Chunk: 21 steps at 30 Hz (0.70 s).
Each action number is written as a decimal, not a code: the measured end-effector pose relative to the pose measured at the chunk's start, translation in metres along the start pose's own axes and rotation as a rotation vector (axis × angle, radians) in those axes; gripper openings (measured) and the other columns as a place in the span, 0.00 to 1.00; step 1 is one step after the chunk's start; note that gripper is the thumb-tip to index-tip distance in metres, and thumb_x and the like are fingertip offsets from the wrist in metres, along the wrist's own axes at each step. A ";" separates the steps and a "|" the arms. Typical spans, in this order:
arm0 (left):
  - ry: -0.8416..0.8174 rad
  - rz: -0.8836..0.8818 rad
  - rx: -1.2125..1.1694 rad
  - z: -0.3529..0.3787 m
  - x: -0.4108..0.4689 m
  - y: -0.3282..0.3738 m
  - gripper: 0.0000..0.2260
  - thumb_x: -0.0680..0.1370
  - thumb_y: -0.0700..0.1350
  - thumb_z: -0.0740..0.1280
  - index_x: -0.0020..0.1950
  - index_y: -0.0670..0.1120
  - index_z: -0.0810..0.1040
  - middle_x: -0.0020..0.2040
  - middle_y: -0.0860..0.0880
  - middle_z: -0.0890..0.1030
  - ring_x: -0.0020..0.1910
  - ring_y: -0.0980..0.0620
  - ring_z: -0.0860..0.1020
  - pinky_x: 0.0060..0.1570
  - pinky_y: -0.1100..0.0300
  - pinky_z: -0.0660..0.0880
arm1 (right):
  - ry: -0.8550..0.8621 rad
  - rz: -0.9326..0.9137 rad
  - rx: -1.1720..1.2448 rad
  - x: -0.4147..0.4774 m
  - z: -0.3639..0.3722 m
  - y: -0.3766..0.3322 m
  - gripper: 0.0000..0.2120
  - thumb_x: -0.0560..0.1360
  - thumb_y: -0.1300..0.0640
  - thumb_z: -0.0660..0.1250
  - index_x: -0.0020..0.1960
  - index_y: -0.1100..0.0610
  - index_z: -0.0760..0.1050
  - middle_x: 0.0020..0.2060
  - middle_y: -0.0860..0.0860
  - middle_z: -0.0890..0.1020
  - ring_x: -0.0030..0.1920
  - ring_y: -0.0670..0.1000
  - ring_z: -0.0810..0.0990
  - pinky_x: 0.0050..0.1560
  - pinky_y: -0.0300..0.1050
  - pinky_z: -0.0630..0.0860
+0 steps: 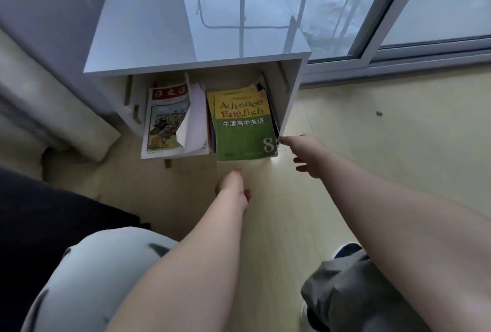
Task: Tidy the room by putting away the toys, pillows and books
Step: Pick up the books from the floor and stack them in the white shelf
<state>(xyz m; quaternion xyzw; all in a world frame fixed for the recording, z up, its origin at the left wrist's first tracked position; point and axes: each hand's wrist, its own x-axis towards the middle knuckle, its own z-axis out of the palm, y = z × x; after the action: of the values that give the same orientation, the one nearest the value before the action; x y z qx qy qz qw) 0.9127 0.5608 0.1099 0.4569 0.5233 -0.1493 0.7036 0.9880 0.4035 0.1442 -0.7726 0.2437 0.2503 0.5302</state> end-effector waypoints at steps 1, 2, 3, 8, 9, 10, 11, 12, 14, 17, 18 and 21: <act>0.013 0.004 -0.035 -0.002 0.003 -0.001 0.14 0.78 0.48 0.69 0.62 0.46 0.78 0.47 0.47 0.75 0.40 0.48 0.74 0.32 0.60 0.73 | 0.001 0.004 0.008 0.001 0.000 0.001 0.30 0.75 0.43 0.73 0.70 0.59 0.73 0.57 0.58 0.77 0.57 0.59 0.77 0.56 0.55 0.78; 0.026 0.004 -0.057 -0.003 0.008 0.000 0.15 0.78 0.49 0.71 0.61 0.46 0.78 0.47 0.48 0.76 0.41 0.48 0.75 0.33 0.60 0.73 | 0.002 0.019 0.024 0.004 0.001 0.004 0.30 0.75 0.44 0.73 0.70 0.60 0.72 0.58 0.57 0.76 0.57 0.59 0.77 0.57 0.56 0.78; 0.033 -0.007 -0.064 -0.003 0.013 0.002 0.16 0.77 0.51 0.73 0.61 0.46 0.78 0.48 0.48 0.76 0.41 0.49 0.75 0.33 0.60 0.74 | -0.002 0.044 0.050 0.007 0.002 0.007 0.30 0.75 0.44 0.74 0.70 0.60 0.72 0.58 0.57 0.76 0.58 0.59 0.77 0.58 0.56 0.77; -0.010 -0.004 -0.115 -0.003 0.054 0.013 0.24 0.75 0.54 0.75 0.66 0.46 0.74 0.55 0.46 0.74 0.55 0.46 0.76 0.55 0.52 0.80 | -0.015 0.153 0.258 0.041 0.011 0.024 0.34 0.73 0.46 0.76 0.73 0.57 0.70 0.68 0.57 0.74 0.64 0.60 0.76 0.62 0.57 0.77; -0.021 0.005 -0.127 -0.002 0.062 0.016 0.24 0.76 0.54 0.75 0.67 0.46 0.74 0.56 0.46 0.73 0.57 0.46 0.75 0.61 0.50 0.78 | -0.019 0.165 0.295 0.050 0.013 0.025 0.34 0.73 0.46 0.76 0.74 0.57 0.69 0.69 0.57 0.73 0.66 0.60 0.75 0.64 0.57 0.77; -0.029 0.014 -0.149 -0.001 0.070 0.019 0.25 0.76 0.53 0.75 0.68 0.46 0.73 0.57 0.46 0.72 0.60 0.45 0.74 0.64 0.48 0.76 | -0.021 0.177 0.336 0.059 0.015 0.024 0.34 0.73 0.46 0.76 0.74 0.57 0.69 0.70 0.57 0.73 0.67 0.60 0.75 0.65 0.58 0.76; -0.036 0.020 -0.182 0.001 0.079 0.022 0.27 0.76 0.53 0.76 0.70 0.45 0.72 0.60 0.45 0.72 0.62 0.44 0.73 0.66 0.47 0.75 | -0.026 0.186 0.371 0.068 0.016 0.024 0.35 0.73 0.46 0.76 0.74 0.57 0.68 0.71 0.57 0.72 0.68 0.60 0.74 0.66 0.58 0.75; -0.047 0.031 -0.222 0.003 0.088 0.027 0.29 0.75 0.53 0.76 0.72 0.45 0.72 0.63 0.45 0.71 0.63 0.44 0.73 0.66 0.46 0.74 | -0.032 0.188 0.399 0.078 0.018 0.022 0.35 0.74 0.46 0.76 0.75 0.57 0.67 0.72 0.57 0.71 0.69 0.60 0.73 0.67 0.59 0.75; -0.067 0.054 -0.287 0.007 0.105 0.035 0.30 0.75 0.51 0.76 0.74 0.45 0.71 0.68 0.44 0.71 0.64 0.43 0.72 0.67 0.46 0.73 | -0.039 0.195 0.446 0.098 0.023 0.018 0.36 0.74 0.47 0.76 0.76 0.56 0.66 0.73 0.57 0.70 0.70 0.60 0.73 0.68 0.59 0.74; -0.084 0.060 -0.359 0.006 0.125 0.040 0.22 0.77 0.48 0.75 0.68 0.44 0.76 0.63 0.43 0.76 0.61 0.44 0.76 0.66 0.47 0.74 | -0.104 0.245 0.527 0.119 0.035 0.015 0.32 0.74 0.49 0.76 0.72 0.59 0.70 0.68 0.56 0.75 0.65 0.58 0.78 0.67 0.57 0.76; -0.100 0.062 -0.400 0.005 0.131 0.041 0.16 0.77 0.46 0.74 0.63 0.43 0.78 0.61 0.43 0.79 0.58 0.45 0.78 0.63 0.49 0.75 | -0.130 0.270 0.563 0.125 0.039 0.016 0.28 0.74 0.50 0.76 0.69 0.60 0.73 0.64 0.56 0.78 0.61 0.57 0.82 0.64 0.56 0.79; -0.200 0.073 -0.494 0.008 0.145 0.048 0.05 0.80 0.41 0.70 0.54 0.42 0.80 0.51 0.42 0.86 0.55 0.44 0.83 0.65 0.46 0.77 | -0.175 0.320 0.623 0.134 0.051 0.017 0.15 0.75 0.55 0.75 0.58 0.62 0.78 0.52 0.57 0.84 0.52 0.57 0.85 0.59 0.55 0.82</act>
<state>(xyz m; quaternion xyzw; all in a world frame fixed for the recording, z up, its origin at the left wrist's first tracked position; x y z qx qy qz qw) 1.0098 0.6189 0.0073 0.2728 0.4551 -0.0361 0.8469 1.0718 0.4309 0.0300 -0.5018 0.3799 0.3088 0.7131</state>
